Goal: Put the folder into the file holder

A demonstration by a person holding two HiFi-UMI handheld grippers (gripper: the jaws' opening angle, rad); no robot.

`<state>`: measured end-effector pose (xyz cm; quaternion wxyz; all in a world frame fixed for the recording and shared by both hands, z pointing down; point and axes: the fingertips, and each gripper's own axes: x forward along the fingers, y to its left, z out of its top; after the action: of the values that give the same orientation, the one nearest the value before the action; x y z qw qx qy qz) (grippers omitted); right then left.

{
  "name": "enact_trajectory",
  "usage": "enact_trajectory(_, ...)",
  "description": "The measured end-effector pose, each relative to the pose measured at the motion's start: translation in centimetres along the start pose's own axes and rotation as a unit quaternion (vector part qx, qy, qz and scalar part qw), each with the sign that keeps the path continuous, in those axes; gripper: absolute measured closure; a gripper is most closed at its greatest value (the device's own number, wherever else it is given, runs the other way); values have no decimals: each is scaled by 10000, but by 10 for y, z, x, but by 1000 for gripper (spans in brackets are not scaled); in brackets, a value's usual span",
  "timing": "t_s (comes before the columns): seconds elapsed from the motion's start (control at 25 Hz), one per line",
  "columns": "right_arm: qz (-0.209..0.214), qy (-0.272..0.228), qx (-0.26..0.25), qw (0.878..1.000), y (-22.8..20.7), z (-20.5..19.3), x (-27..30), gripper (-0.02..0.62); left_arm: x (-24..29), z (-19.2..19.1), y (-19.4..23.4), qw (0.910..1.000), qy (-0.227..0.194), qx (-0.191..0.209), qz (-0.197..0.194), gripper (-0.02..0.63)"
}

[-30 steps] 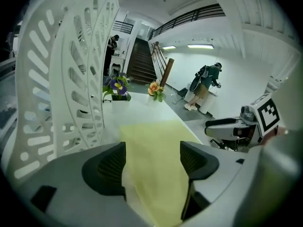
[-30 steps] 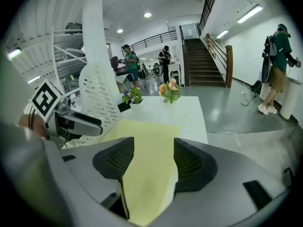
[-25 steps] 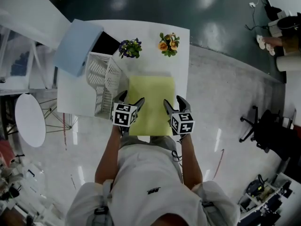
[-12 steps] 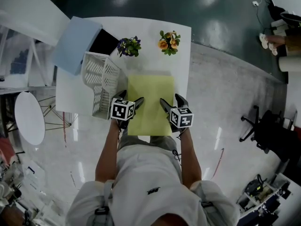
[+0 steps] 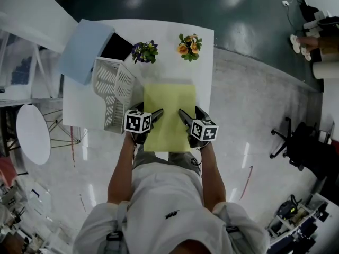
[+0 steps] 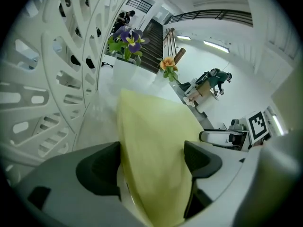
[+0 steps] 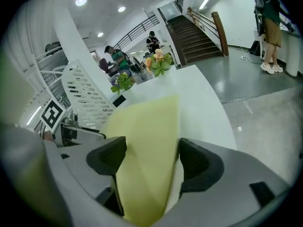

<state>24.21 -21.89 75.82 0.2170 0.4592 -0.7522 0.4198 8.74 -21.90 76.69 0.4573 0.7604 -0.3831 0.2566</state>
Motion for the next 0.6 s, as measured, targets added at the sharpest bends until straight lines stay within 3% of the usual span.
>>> enact_trajectory(0.4, 14, -677, -421, 9968, 14, 32, -27, 250, -27, 30, -17, 9958, -678, 605, 65, 179)
enact_trajectory(0.6, 178, -892, -310, 9954, 13, 34, -37, 255, -46, 41, -26, 9908, -1087, 807, -49, 245)
